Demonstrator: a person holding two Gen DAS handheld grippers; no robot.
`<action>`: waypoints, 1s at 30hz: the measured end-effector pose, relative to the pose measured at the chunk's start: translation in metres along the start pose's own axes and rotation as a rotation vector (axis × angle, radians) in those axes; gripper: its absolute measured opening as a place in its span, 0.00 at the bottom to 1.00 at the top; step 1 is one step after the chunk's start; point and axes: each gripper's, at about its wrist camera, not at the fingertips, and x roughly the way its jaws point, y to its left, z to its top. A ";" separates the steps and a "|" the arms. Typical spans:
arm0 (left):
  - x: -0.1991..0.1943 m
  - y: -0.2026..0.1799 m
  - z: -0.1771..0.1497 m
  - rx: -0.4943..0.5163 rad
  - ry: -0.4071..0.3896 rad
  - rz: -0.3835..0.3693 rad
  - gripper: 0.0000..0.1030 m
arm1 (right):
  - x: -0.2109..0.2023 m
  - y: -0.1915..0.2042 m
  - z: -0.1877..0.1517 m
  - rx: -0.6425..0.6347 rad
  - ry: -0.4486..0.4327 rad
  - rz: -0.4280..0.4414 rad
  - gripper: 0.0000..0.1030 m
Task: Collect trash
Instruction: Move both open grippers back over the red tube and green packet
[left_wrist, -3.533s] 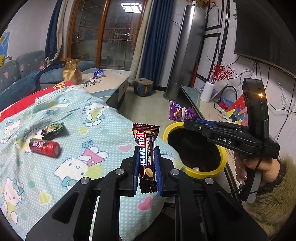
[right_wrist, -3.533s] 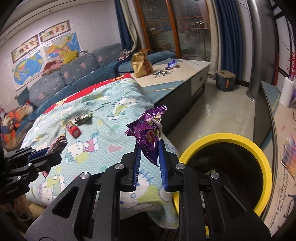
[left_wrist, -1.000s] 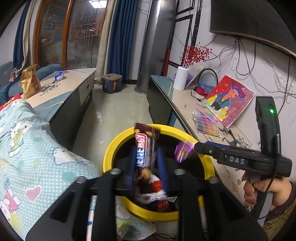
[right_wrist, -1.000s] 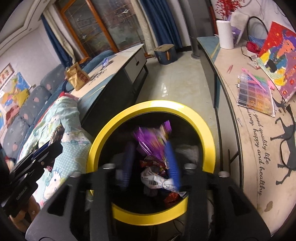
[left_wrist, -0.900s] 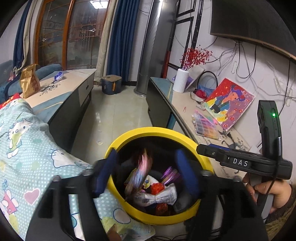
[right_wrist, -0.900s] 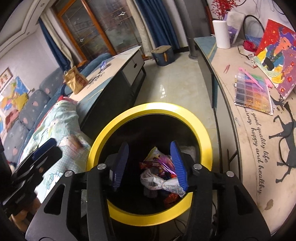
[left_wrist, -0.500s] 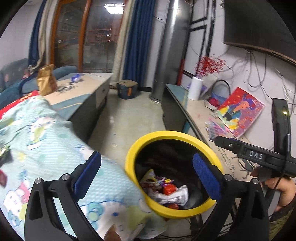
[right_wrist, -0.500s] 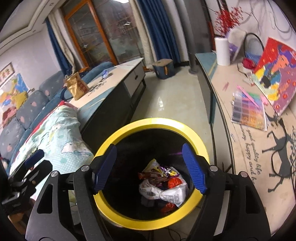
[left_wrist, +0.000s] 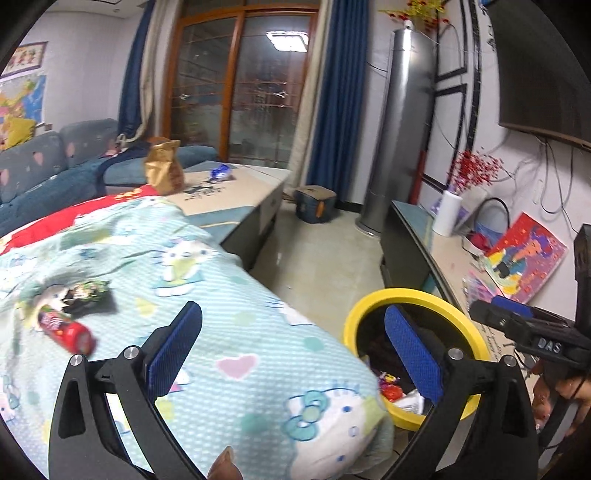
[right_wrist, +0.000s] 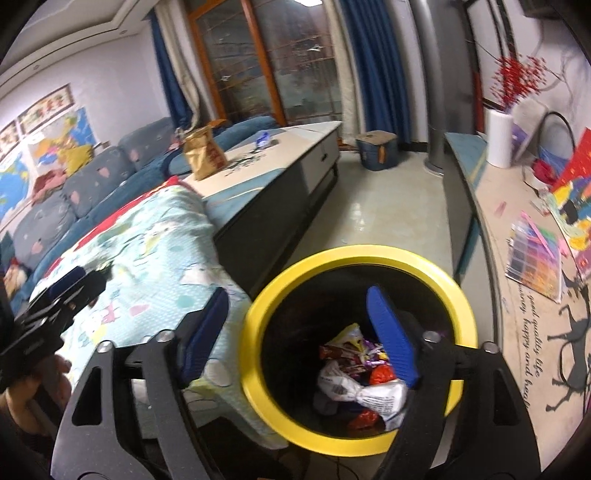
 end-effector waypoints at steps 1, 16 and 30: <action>-0.002 0.004 0.001 -0.007 -0.003 0.006 0.94 | 0.000 0.007 0.000 -0.018 -0.002 0.011 0.71; -0.034 0.081 0.003 -0.130 -0.051 0.145 0.94 | 0.008 0.089 0.005 -0.162 0.029 0.160 0.71; -0.073 0.172 -0.013 -0.280 -0.057 0.305 0.94 | 0.036 0.159 0.020 -0.239 0.054 0.286 0.71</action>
